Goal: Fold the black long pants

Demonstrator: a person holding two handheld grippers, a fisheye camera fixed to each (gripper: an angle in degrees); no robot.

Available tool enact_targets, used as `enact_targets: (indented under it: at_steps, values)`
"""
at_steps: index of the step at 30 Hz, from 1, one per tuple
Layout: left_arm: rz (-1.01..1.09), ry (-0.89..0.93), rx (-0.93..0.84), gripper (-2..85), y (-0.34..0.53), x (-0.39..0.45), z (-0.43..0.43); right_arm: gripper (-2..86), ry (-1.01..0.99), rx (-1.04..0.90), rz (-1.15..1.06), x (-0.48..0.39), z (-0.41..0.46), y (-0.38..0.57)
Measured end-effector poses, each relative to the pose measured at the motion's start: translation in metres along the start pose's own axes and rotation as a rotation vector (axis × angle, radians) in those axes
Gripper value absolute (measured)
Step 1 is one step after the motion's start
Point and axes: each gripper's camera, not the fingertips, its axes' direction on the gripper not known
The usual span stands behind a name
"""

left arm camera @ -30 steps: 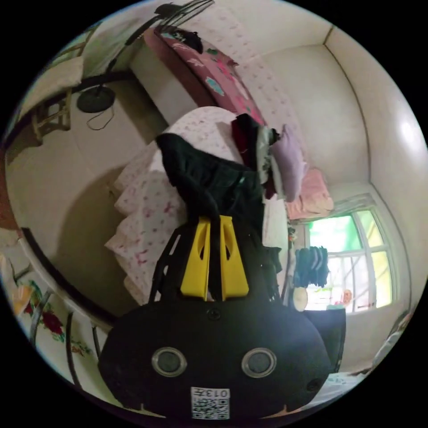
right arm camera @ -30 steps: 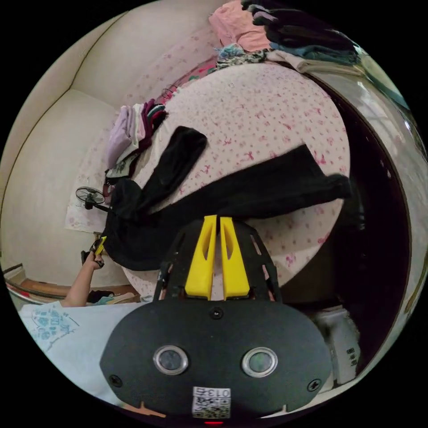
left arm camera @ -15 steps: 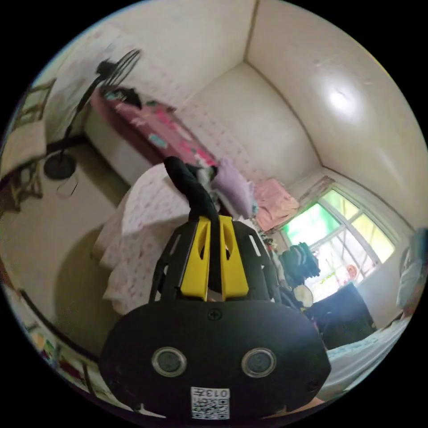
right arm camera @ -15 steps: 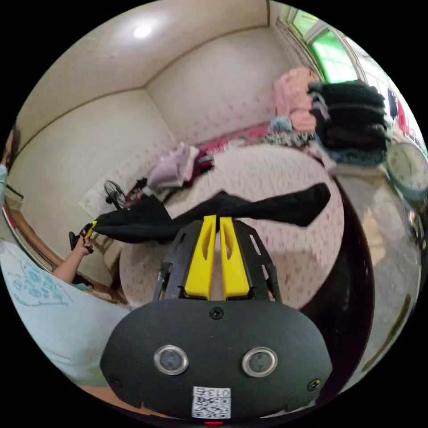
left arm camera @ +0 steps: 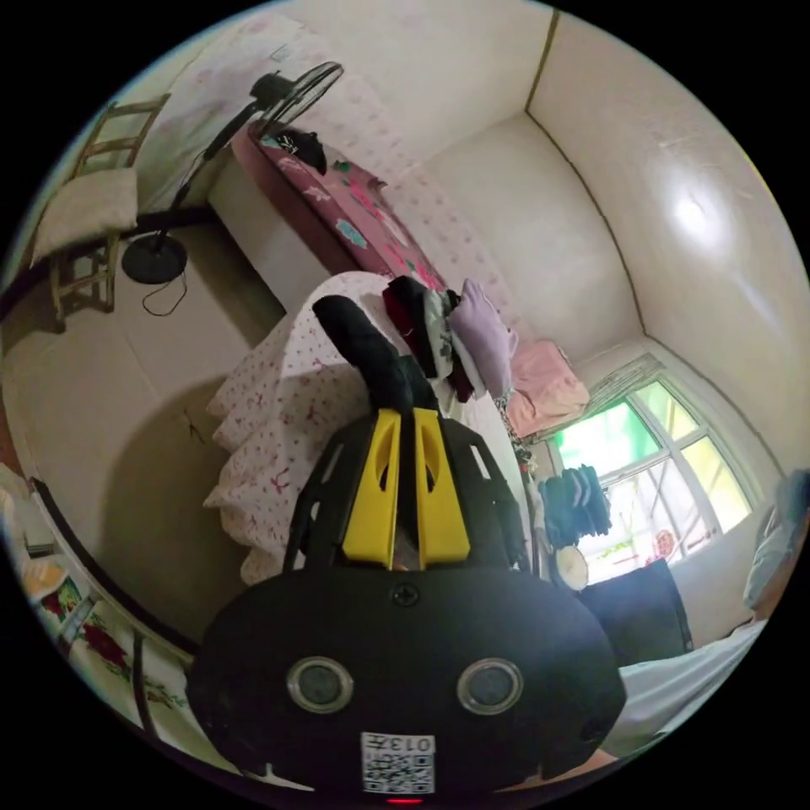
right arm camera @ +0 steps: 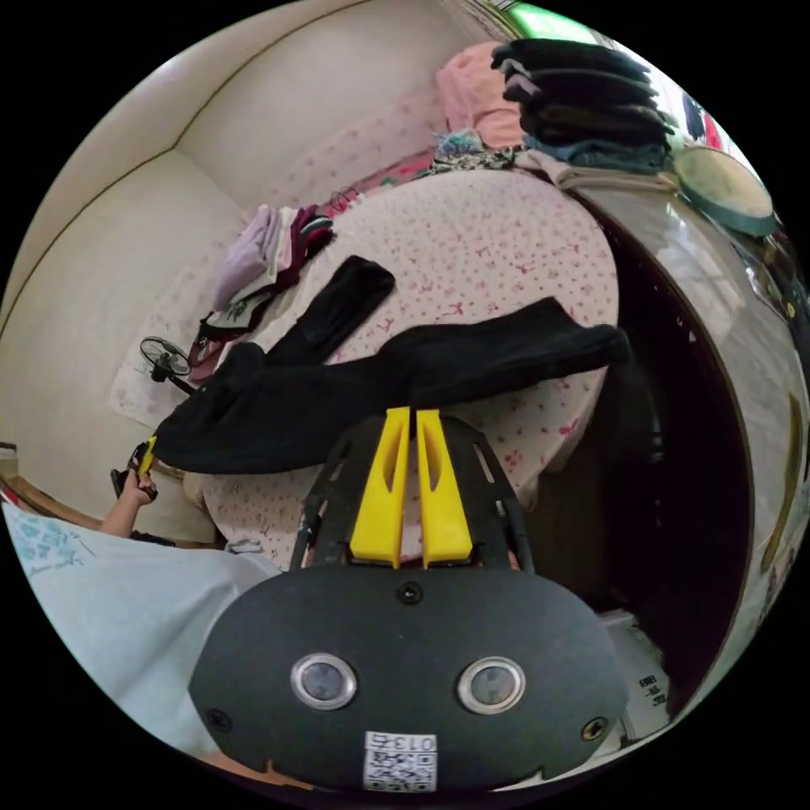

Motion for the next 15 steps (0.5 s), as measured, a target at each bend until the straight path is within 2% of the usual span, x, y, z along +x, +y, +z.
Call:
enact_targets:
  at_steps: [3, 5, 8, 10, 15]
  values:
    - [-0.021, -0.042, -0.012, 1.4, 0.01, -0.005, 0.005, 1.5, 0.011, -0.04, 0.029, 0.004, 0.011, 0.011]
    - [-0.117, -0.097, -0.048, 1.2, 0.031, -0.025, 0.016, 1.7, 0.023, -0.104, 0.087, 0.012, 0.029, 0.017]
    - [-0.284, 0.033, 0.022, 0.8, 0.061, -0.049, 0.018, 2.2, -0.023, -0.143, 0.157, 0.022, 0.036, 0.019]
    - [-0.315, 0.04, 0.072, 0.5, 0.073, -0.053, 0.011, 2.4, -0.024, -0.16, 0.151, 0.024, 0.027, 0.015]
    - [-0.209, -0.197, 0.116, 0.9, 0.074, -0.026, -0.011, 2.9, 0.096, -0.081, 0.113, 0.023, -0.015, -0.009]
